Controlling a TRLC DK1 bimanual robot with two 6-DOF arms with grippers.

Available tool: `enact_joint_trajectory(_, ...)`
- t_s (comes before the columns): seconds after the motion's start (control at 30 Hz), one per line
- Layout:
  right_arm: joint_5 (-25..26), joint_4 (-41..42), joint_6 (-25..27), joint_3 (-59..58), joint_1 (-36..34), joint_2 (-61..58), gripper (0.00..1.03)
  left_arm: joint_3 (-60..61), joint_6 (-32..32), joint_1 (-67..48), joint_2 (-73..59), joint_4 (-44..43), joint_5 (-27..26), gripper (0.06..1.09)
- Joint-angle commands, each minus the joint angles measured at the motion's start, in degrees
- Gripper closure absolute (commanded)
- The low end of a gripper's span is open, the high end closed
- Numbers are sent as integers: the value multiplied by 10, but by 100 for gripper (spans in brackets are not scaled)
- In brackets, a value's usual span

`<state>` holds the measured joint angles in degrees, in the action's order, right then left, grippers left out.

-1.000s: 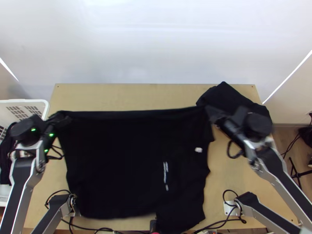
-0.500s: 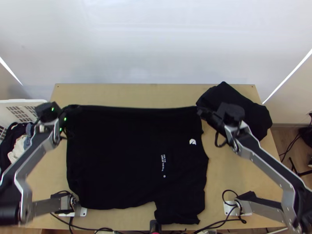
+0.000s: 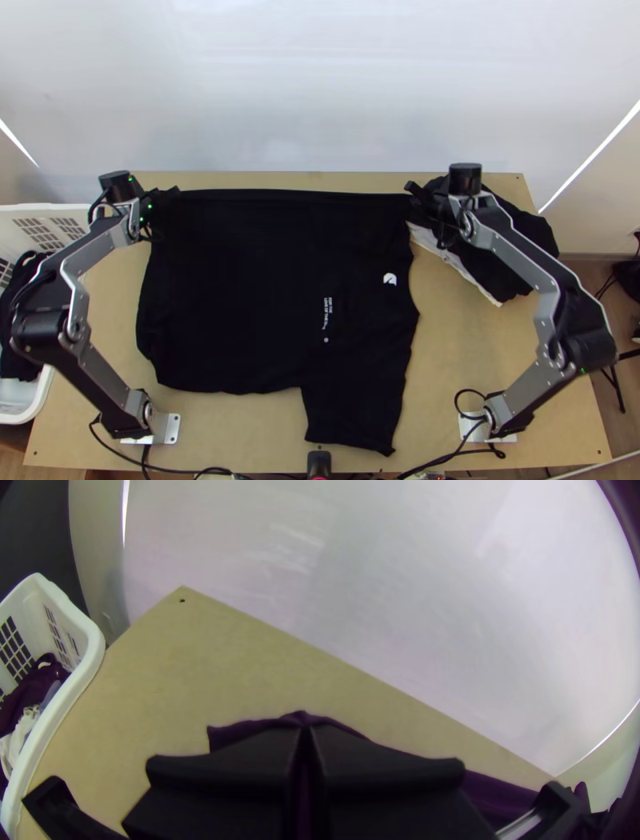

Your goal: Fold the t-shirt

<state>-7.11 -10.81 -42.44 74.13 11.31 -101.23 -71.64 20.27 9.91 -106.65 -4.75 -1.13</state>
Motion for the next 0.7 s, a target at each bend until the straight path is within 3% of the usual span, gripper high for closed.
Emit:
enact_joint_trajectory(0.0,14,-52,-3,94,-8,-87,100,-87,-8,16,-101,9,7,105)
enact_joint_trajectory(0.27,39,-69,-8,154,33,-133,100,-155,-29,53,-152,23,17,105)
enact_joint_trajectory(0.67,83,-70,-6,166,98,-151,100,-145,-45,39,-137,29,15,105)
